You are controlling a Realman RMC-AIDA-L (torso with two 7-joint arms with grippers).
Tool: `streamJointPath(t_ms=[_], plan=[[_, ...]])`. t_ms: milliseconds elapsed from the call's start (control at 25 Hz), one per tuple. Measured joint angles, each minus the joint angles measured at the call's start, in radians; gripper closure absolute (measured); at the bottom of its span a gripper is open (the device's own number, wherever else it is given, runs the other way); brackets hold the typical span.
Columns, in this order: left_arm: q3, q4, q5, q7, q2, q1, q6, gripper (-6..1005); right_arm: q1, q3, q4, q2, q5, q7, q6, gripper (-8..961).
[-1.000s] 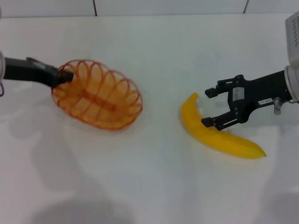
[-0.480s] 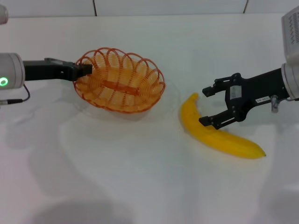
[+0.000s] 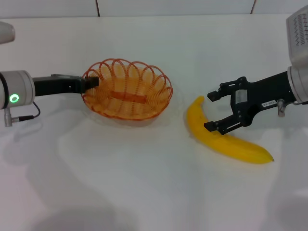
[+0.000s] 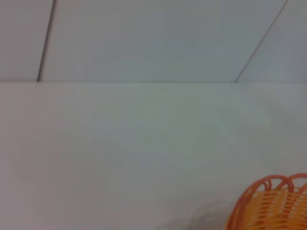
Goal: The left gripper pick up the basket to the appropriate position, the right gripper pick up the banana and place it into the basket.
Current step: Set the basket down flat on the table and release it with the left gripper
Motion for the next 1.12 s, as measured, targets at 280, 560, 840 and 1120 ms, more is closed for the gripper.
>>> streamJointPath(t_ms=[280, 560, 840, 1120], plan=[[0.003, -0.042, -0.001, 0.004, -0.003, 0.003, -0.051, 912, 0.001, 0.000, 0.000, 0.001, 0.000, 0.001, 0.001, 60], [-0.001, -0.055, -0.013, 0.023, -0.008, 0.002, -0.056, 912, 0.001, 0.000, 0.000, 0.001, 0.000, 0.008, 0.001, 60], [-0.002, -0.085, -0.031, 0.053, -0.009, -0.003, -0.072, 912, 0.006, -0.012, 0.000, 0.001, 0.000, 0.014, 0.000, 60], [0.003, -0.095, -0.041, 0.059, -0.009, -0.008, -0.083, 912, 0.008, -0.012, 0.000, 0.001, 0.000, 0.015, 0.001, 59]])
